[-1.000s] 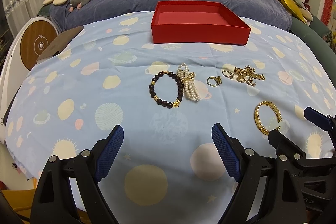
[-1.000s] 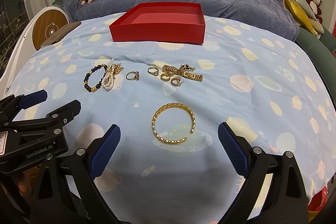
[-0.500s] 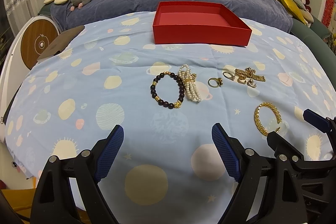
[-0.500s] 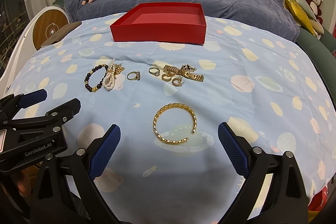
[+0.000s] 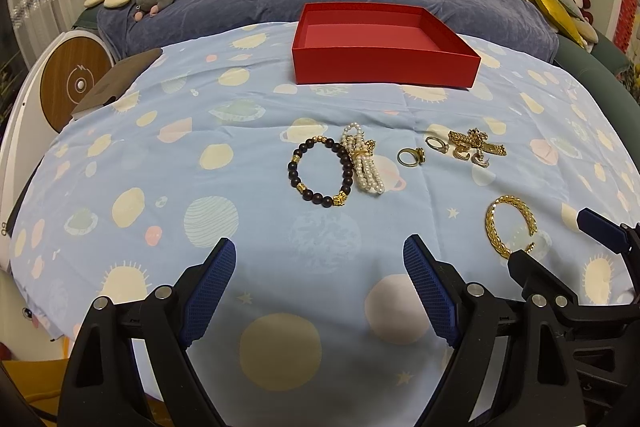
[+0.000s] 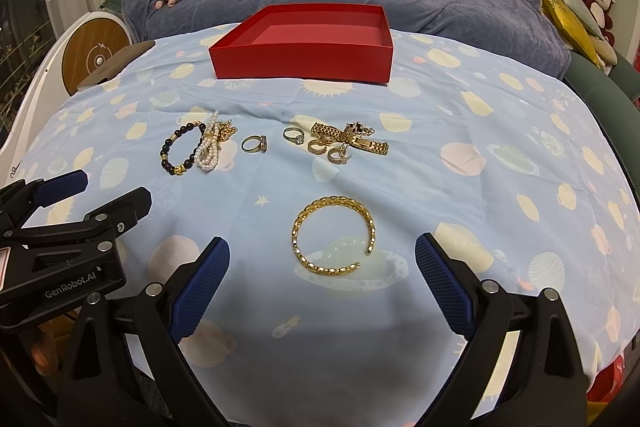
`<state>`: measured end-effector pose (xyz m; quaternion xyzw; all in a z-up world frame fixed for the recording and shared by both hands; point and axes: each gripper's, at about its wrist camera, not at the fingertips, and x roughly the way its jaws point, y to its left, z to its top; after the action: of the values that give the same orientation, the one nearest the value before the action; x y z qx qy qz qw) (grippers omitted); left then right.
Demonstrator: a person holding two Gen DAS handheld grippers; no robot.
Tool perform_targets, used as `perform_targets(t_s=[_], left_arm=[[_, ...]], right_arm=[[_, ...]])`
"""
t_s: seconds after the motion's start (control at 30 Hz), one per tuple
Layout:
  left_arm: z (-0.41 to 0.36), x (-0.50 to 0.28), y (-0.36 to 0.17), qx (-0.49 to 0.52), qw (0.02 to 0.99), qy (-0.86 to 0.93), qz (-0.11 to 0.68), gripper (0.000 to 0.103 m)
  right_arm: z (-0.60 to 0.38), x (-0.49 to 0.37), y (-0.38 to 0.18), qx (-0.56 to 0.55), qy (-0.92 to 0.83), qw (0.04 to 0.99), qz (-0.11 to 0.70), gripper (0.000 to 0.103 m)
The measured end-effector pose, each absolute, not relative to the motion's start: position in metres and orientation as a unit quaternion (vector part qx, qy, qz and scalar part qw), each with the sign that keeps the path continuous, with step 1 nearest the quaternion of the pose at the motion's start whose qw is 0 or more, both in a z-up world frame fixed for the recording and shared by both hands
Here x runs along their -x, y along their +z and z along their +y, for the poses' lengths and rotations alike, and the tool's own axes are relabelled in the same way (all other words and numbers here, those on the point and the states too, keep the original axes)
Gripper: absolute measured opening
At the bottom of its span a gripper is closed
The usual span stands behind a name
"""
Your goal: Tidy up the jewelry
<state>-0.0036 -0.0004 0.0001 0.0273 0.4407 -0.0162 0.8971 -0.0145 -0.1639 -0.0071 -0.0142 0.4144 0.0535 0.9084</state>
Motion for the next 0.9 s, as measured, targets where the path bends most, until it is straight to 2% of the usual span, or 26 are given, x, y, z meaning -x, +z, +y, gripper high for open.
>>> perform_targets(t_s=[0.9], left_arm=[[0.019, -0.005, -0.005, -0.002, 0.892, -0.006, 0.452, 0.084]], right_arm=[[-0.168, 0.003, -0.02, -0.003, 0.041, 0.904, 0.425, 0.092]])
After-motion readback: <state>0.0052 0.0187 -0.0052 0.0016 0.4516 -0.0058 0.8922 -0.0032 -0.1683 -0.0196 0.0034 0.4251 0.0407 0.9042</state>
